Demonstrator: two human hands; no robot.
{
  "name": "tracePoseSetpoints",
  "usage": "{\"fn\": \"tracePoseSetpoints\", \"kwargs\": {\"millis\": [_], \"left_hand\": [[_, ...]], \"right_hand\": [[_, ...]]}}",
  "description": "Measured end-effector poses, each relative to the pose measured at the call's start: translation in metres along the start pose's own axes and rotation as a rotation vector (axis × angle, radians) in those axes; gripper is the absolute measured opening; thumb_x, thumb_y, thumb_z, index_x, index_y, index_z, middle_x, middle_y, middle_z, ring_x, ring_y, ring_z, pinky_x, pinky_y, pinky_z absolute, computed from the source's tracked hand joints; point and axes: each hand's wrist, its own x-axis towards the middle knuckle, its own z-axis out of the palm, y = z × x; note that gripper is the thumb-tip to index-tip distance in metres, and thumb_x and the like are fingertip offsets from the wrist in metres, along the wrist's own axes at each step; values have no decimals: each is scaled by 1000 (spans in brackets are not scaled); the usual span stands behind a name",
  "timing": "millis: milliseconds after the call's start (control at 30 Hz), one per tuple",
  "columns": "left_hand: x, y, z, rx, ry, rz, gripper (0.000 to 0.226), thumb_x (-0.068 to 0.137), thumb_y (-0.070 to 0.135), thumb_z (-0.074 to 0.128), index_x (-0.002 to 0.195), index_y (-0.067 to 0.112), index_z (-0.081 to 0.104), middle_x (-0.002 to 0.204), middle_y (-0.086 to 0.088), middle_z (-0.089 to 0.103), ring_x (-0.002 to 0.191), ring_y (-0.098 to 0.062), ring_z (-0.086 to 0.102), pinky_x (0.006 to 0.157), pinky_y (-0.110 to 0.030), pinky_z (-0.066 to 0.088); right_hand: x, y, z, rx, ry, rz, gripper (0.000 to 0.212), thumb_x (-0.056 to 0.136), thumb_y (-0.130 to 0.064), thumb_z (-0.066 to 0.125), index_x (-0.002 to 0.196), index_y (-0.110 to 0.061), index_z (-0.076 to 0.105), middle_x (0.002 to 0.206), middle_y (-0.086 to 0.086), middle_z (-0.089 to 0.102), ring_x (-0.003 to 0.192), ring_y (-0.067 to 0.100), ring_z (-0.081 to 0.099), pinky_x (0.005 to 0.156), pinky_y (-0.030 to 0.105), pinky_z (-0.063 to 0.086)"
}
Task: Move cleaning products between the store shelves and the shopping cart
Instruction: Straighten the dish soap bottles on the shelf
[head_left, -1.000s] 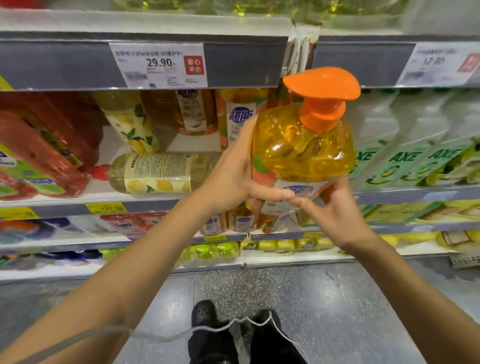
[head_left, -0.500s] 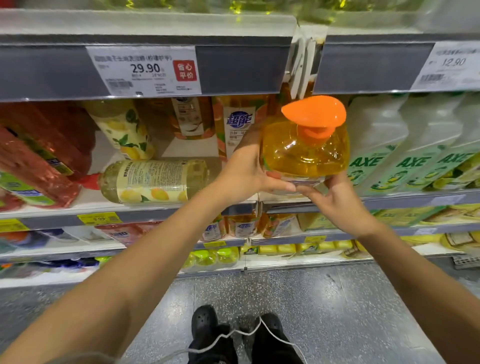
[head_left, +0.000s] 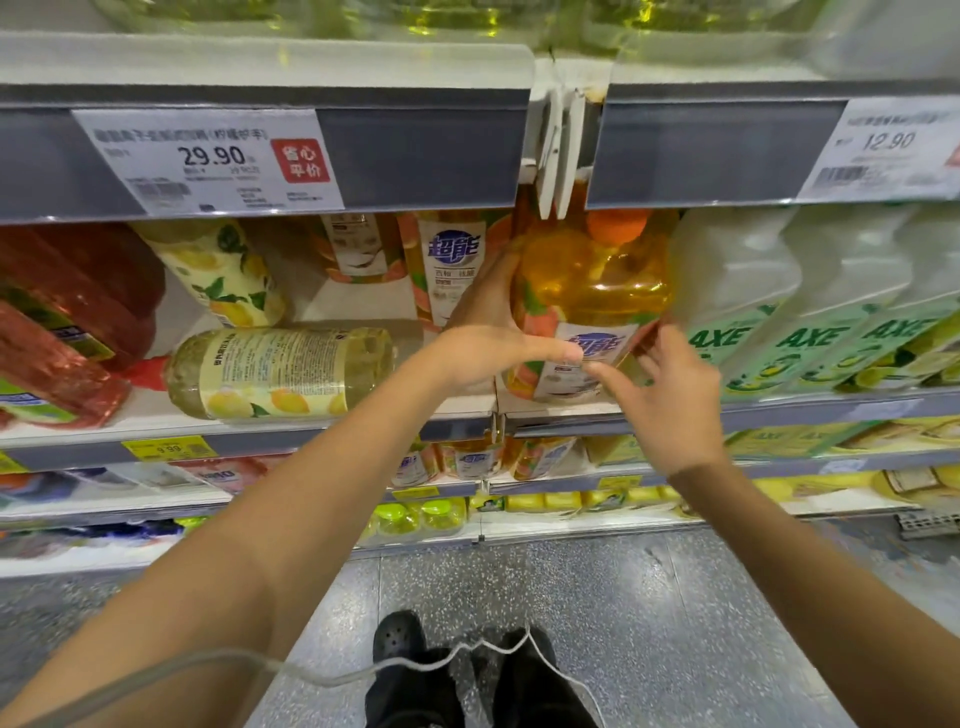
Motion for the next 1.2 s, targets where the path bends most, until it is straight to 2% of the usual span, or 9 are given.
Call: {"fn": "tracePoseSetpoints", "kwargs": {"millis": [67,133,200,333,500,600,833,1033,1200], "left_hand": [[4,0,1,36,24,-6,107,62,36,88,147,25,25,150,6,34,132,-10,36,109,-29,35],[8,-1,3,58,34,-22,104,64,40,86,147,25,26,151,6,32,135,-12,35,111,-32,33],[11,-3,4,75,42,-28,103,65,42,85,148,26,25,153,6,30,137,-14,33,112,-33,33],[13,-3,11,59,37,-28,107,66,41,84,150,26,20,155,5,26,141,-18,30,113,-41,33],[14,-3,17,17,20,-48,121,49,69,74,150,32,17,156,9,26,141,-17,31,111,-48,37],[14,-5,19,13,14,-71,117,58,62,78,151,34,13,158,9,22,143,-17,28,113,-48,34],[-17,2,24,-48,90,-67,85,80,41,74,148,26,25,143,4,44,130,-17,46,106,-35,42],[-83,31,-20,-211,67,-31,18,88,20,68,105,22,65,103,4,66,93,-5,62,86,-25,53],[-145,67,-67,-337,141,96,14,89,18,65,102,23,67,98,-2,68,89,-17,68,81,-32,57]], "right_hand": [[-16,-5,7,77,179,-46,36,83,-21,76,109,-2,59,101,8,69,92,22,69,84,42,58],[-25,-8,13,160,236,-74,34,86,-16,73,115,-3,61,106,4,68,93,15,67,87,28,56],[-29,-10,15,182,213,-98,36,88,-15,71,120,-3,59,113,6,63,100,16,64,91,20,50],[-31,2,19,162,196,-182,40,93,-12,60,128,4,51,122,9,52,108,30,60,94,42,52],[-33,9,17,166,107,-150,51,93,-7,61,139,3,41,138,17,43,124,32,52,101,48,48],[-32,9,15,156,75,-142,54,92,-7,62,140,3,39,139,17,42,126,31,50,102,47,46],[-32,-9,-1,217,125,-182,36,88,-5,67,123,-5,58,117,-1,54,107,20,59,95,30,48],[-51,-61,-21,422,-67,-192,14,87,-23,71,91,-36,66,88,-14,66,83,7,65,74,26,55],[-63,-124,-48,578,-244,-284,14,87,-42,55,92,-36,67,84,-15,67,80,8,64,72,22,53]]}}
